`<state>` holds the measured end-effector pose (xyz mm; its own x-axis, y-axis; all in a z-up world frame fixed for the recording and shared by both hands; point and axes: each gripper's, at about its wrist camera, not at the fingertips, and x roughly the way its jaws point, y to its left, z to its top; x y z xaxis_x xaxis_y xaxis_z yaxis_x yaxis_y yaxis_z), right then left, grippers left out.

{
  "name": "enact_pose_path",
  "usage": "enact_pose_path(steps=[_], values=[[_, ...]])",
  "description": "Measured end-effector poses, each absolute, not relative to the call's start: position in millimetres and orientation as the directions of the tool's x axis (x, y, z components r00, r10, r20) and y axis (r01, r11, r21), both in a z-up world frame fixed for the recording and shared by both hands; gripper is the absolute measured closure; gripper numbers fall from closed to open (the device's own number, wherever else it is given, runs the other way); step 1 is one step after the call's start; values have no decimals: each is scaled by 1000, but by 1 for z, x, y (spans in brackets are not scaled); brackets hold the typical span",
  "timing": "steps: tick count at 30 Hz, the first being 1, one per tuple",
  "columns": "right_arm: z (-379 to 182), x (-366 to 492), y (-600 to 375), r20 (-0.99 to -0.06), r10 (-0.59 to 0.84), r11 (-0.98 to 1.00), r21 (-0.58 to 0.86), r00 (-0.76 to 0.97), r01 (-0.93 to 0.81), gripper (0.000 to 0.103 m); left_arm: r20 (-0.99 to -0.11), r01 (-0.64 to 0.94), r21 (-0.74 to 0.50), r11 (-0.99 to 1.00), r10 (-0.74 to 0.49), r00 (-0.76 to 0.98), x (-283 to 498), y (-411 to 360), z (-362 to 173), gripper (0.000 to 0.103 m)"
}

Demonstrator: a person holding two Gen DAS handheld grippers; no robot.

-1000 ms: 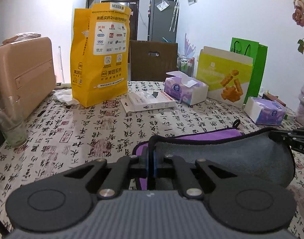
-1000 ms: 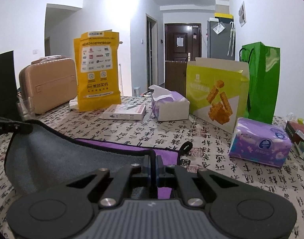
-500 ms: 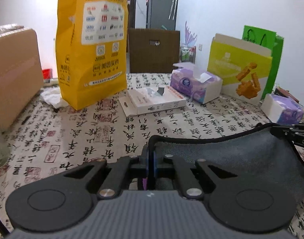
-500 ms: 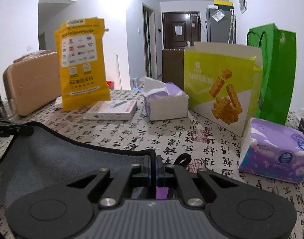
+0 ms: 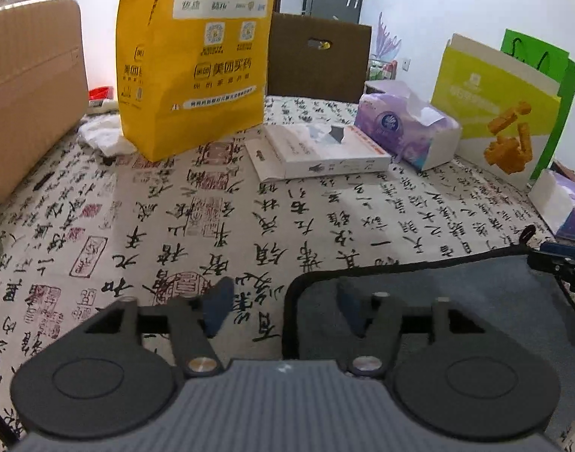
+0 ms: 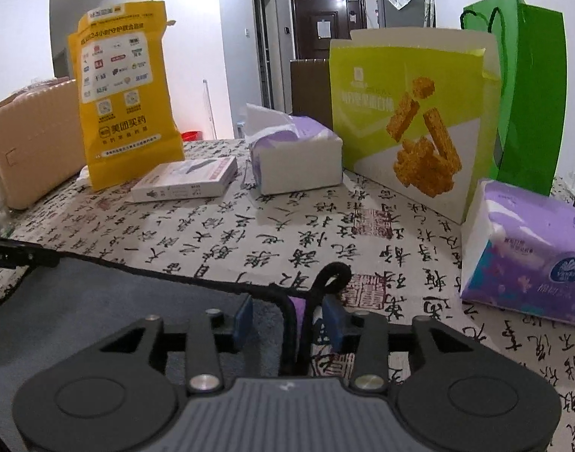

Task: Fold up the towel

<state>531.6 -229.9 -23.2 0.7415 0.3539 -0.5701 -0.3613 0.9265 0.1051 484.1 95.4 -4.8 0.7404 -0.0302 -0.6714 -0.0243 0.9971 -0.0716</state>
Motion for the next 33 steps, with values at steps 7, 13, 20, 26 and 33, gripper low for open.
enact_pose_path(steps=[7,13,20,26,33], values=[[-6,519,-233,-560,358,926,110,747,-362,40,-664,18,-36,999,-37,747,462,81,12,14],[8,492,-237,-553,368,919,95,747,-382,21,-662,16,-16,1000,-23,749,434,77,24,6],[21,459,-241,-549,371,916,85,749,-392,19,-645,21,-19,1000,-28,763,398,72,39,3],[27,430,-243,-545,375,915,86,750,-395,19,-641,32,-21,999,-38,767,368,66,46,3],[37,398,-242,-530,376,915,82,760,-396,18,-622,49,-38,998,-62,780,332,60,58,1]])
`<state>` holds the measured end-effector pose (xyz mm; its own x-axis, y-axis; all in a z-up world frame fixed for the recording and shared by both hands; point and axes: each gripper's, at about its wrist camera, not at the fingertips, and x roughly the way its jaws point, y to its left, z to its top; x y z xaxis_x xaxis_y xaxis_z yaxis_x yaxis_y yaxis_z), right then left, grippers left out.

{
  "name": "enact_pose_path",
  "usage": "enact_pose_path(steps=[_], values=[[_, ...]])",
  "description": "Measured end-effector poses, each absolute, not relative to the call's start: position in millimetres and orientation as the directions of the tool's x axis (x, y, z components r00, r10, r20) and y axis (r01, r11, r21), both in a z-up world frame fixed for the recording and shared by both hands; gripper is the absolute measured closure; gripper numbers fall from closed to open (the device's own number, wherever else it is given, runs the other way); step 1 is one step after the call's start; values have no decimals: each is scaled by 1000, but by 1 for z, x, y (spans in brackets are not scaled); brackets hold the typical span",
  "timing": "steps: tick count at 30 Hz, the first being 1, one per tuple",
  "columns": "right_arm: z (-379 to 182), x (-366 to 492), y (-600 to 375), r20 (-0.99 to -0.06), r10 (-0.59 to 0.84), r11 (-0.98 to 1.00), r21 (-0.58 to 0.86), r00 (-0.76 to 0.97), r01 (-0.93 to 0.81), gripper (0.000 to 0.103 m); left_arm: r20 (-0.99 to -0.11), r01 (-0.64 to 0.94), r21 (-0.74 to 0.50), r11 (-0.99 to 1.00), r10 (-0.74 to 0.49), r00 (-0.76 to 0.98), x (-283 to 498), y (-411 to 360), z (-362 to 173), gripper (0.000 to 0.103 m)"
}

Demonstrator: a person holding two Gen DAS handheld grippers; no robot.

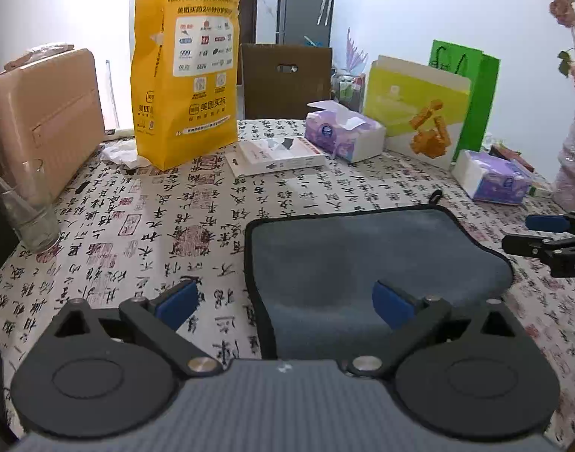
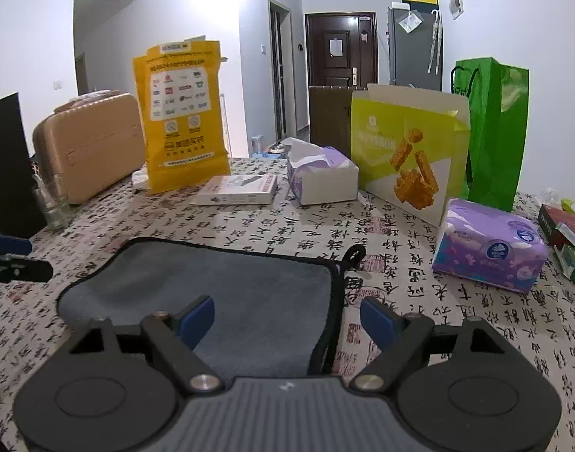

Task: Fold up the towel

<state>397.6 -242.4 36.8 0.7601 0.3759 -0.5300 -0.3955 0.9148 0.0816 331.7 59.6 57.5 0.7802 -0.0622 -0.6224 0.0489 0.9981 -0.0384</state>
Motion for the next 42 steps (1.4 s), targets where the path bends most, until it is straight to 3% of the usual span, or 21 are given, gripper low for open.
enact_pose_path(steps=[42], values=[[55,192,-240,-416,420,900,73,807,-431,8,-509,48,-73,996,-79,857,161,42,73,0]])
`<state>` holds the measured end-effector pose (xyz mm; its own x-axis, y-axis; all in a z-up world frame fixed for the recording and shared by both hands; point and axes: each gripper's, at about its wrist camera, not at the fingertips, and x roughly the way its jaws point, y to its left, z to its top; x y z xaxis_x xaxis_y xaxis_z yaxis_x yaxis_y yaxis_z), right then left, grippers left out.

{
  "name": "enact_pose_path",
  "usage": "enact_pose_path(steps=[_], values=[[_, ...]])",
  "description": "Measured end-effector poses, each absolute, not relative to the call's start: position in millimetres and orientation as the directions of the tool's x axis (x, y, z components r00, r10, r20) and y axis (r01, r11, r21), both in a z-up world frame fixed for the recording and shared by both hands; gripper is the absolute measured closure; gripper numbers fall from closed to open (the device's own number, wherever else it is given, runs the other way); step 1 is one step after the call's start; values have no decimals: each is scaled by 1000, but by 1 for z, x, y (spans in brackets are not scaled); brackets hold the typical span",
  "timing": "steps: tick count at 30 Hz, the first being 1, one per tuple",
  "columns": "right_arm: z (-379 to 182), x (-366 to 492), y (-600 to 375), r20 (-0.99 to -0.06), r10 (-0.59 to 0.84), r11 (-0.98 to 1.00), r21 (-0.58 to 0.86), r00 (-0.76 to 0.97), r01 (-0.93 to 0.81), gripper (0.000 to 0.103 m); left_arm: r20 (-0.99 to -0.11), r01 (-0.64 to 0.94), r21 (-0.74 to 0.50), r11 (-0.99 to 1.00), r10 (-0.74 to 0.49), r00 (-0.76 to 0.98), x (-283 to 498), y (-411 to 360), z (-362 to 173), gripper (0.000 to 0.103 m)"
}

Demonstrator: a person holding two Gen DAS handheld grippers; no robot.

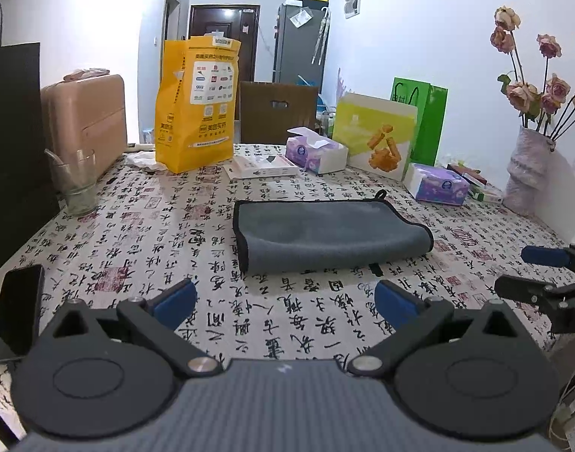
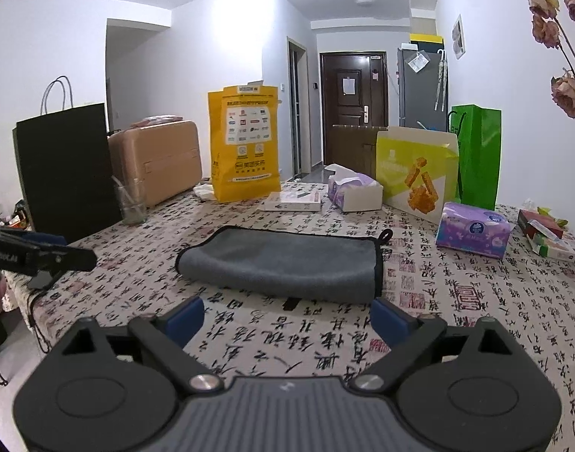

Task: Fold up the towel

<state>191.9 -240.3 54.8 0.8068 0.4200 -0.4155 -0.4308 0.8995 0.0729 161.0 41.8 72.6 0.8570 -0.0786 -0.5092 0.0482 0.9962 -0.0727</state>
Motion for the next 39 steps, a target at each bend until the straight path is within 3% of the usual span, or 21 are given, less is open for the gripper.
enact_pose_path(steps=[25,39], values=[[52,136,-239,-358,443,894,110,822,-434,8,-521,61,-59,996,-83,849,120,34,60,0],[39,107,-229,-369,425,903,112,826,-415,7,-465,79,-50,996,-93,880,84,26,60,0]])
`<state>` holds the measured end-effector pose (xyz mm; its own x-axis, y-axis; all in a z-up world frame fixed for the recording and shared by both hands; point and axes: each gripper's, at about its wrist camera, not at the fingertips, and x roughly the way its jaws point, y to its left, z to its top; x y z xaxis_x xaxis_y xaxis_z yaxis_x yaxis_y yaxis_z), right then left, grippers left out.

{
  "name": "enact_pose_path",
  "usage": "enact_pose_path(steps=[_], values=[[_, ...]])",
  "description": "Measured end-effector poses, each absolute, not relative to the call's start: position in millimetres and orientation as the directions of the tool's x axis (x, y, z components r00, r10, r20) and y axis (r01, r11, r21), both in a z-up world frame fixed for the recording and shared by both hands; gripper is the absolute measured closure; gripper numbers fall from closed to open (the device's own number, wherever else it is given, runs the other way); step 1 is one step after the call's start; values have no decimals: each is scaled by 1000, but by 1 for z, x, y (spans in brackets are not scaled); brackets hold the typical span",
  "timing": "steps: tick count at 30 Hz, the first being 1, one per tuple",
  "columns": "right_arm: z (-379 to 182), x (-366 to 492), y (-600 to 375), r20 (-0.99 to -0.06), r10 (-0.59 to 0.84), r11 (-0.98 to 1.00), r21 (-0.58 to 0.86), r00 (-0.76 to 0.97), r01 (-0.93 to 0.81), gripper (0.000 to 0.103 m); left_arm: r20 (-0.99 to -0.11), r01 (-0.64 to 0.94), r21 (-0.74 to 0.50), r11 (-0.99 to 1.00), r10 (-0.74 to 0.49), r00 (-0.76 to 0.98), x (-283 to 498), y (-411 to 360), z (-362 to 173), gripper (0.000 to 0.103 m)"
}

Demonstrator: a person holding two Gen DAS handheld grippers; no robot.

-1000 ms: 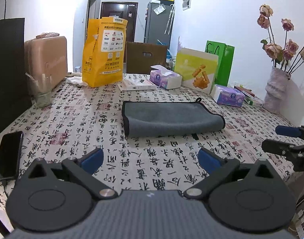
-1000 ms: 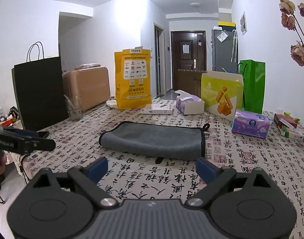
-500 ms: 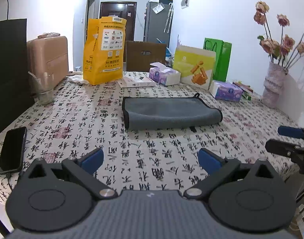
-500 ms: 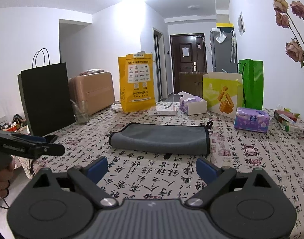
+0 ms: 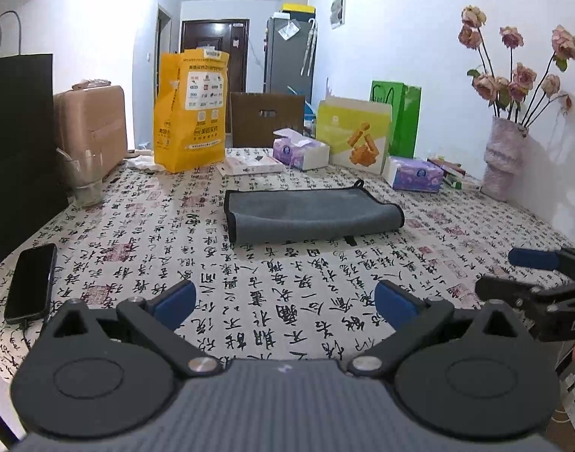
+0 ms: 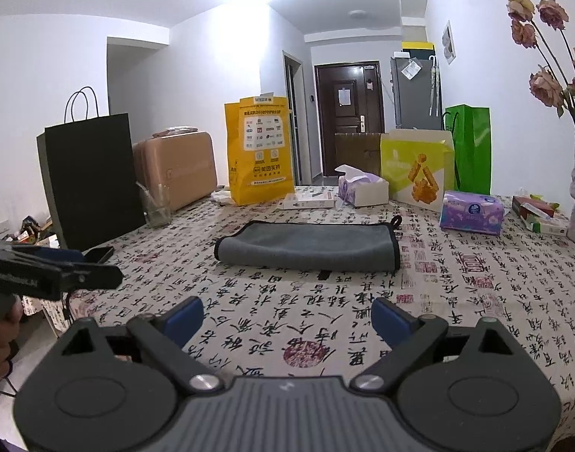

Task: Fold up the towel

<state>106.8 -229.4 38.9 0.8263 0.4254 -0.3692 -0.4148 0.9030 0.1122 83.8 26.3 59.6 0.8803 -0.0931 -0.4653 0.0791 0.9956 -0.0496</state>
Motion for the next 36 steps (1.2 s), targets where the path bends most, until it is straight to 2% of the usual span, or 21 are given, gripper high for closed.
enact_pose_path(steps=[10,22,30,36], values=[[44,83,-221,-343,415,906,69,843,-418,7,-438,99,-48,994,-110,892,59,24,49,0],[32,56,-224,-321,428,902,104,845,-418,7,-405,34,28,999,-20,914,29,24,33,0],[27,36,-214,-305,415,908,80,857,-411,7,-357,19,-21,1000,-25,934,9,22,33,0],[25,28,-215,-317,398,916,91,861,-390,7,-374,17,-39,999,-30,927,4,22,25,0]])
